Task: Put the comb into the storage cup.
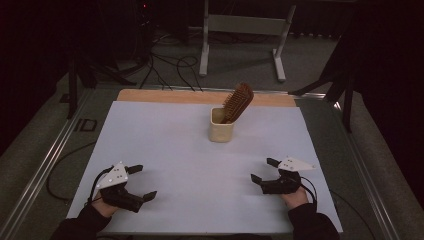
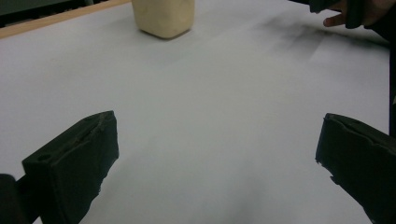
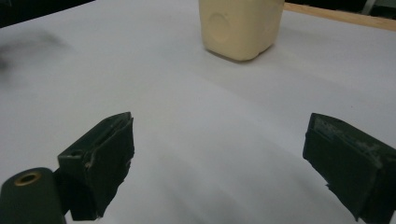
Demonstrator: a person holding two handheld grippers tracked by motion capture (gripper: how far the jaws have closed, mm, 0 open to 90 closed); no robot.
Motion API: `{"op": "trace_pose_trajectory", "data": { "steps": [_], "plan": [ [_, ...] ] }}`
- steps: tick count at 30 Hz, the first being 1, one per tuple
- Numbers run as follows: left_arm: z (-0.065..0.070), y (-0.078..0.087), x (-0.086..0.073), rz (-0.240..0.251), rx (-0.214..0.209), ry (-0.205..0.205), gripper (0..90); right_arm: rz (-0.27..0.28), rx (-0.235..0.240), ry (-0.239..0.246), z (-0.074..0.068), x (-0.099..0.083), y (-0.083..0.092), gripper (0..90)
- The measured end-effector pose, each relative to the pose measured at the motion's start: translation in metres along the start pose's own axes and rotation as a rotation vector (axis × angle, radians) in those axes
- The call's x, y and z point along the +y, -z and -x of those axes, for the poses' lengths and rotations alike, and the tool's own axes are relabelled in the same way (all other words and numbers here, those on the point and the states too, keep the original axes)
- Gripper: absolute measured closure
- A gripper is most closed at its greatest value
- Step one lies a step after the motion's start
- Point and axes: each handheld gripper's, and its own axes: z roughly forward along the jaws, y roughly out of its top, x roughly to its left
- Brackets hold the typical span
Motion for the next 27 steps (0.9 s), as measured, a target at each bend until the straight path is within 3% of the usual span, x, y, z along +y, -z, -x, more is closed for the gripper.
{"op": "trace_pose_trajectory", "data": {
  "steps": [15,27],
  "plan": [
    [-0.003,0.007,-0.012,-0.034,0.025,0.012,0.1,0.012,-0.045,-0.008,0.001,-0.009,0.009,8.6],
    [-0.005,0.007,-0.011,-0.013,0.029,0.016,0.1,0.023,-0.059,-0.023,0.005,-0.009,0.01,8.8]
  ]
}}
